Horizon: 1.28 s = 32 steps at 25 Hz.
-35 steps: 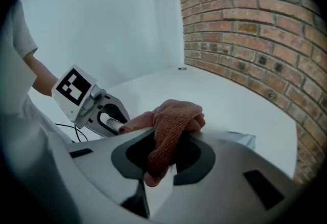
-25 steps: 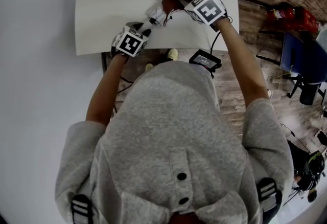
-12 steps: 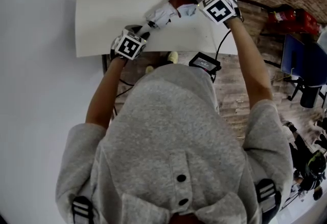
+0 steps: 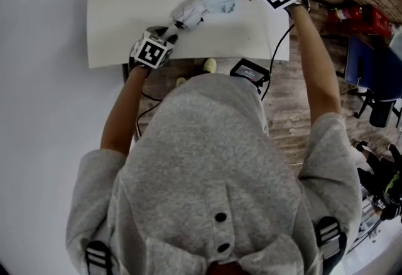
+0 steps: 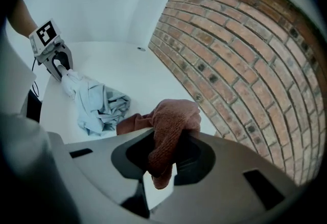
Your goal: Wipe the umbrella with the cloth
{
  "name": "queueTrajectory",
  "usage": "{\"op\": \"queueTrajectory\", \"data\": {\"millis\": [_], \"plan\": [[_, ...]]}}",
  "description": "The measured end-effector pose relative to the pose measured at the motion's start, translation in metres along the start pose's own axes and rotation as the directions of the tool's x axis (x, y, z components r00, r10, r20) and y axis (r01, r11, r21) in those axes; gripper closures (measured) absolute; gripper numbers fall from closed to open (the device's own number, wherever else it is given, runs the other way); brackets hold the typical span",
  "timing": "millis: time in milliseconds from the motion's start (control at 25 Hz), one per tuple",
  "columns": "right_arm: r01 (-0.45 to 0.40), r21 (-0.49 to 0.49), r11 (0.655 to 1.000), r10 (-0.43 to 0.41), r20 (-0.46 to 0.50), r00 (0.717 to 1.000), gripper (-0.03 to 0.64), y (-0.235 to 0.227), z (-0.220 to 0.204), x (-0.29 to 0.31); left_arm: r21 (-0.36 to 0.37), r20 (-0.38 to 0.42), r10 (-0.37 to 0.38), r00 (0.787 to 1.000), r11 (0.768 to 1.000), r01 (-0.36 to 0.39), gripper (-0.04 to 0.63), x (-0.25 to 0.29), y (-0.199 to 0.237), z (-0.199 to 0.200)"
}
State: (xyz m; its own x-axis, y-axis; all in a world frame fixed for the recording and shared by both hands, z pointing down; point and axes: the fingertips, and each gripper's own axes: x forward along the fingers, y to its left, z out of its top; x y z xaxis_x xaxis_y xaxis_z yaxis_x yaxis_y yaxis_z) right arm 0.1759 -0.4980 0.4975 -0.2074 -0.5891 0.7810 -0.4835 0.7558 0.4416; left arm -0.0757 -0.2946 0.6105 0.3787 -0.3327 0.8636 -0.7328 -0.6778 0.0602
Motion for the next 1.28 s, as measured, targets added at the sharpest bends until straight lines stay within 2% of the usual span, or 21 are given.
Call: {"op": "queueTrajectory", "data": {"millis": [160, 280, 480, 640, 760, 960, 1160, 1280], "plan": [[0.054, 0.005, 0.999, -0.055, 0.006, 0.998, 0.534, -0.024, 0.013, 0.001, 0.002, -0.002, 0.002, 1.0, 1.0, -0.002, 0.436, 0.002, 0.001, 0.0], [0.039, -0.006, 0.999, -0.039, 0.026, 0.999, 0.534, -0.022, 0.036, 0.007, -0.002, -0.002, 0.0, 1.0, 1.0, 0.0, 0.436, 0.003, 0.0, -0.001], [-0.097, -0.059, 0.994, 0.099, 0.015, 0.995, 0.532, 0.025, 0.073, 0.032, -0.008, 0.005, -0.005, 1.0, 1.0, 0.005, 0.436, 0.0, -0.003, 0.002], [-0.244, -0.122, 0.962, 0.241, -0.034, 0.97, 0.534, 0.082, 0.091, 0.045, -0.012, 0.004, -0.008, 1.0, 1.0, 0.008, 0.436, 0.0, -0.003, 0.002], [-0.31, -0.164, 0.937, 0.304, -0.063, 0.951, 0.534, 0.11, 0.101, 0.047, -0.007, 0.008, -0.008, 1.0, 1.0, 0.008, 0.436, -0.001, -0.003, 0.003], [-0.477, -0.129, 0.869, 0.465, -0.115, 0.878, 0.534, 0.166, 0.114, 0.035, -0.001, 0.005, 0.004, 1.0, 1.0, -0.004, 0.436, -0.009, -0.001, -0.001], [-0.496, -0.109, 0.862, 0.482, -0.132, 0.866, 0.534, 0.187, 0.131, 0.022, -0.002, 0.007, 0.003, 1.0, 1.0, -0.003, 0.436, -0.021, -0.001, 0.002], [-0.482, -0.13, 0.866, 0.465, -0.144, 0.874, 0.534, 0.194, 0.129, 0.024, 0.002, 0.009, 0.005, 1.0, 1.0, -0.006, 0.436, -0.014, 0.0, 0.004]]}}
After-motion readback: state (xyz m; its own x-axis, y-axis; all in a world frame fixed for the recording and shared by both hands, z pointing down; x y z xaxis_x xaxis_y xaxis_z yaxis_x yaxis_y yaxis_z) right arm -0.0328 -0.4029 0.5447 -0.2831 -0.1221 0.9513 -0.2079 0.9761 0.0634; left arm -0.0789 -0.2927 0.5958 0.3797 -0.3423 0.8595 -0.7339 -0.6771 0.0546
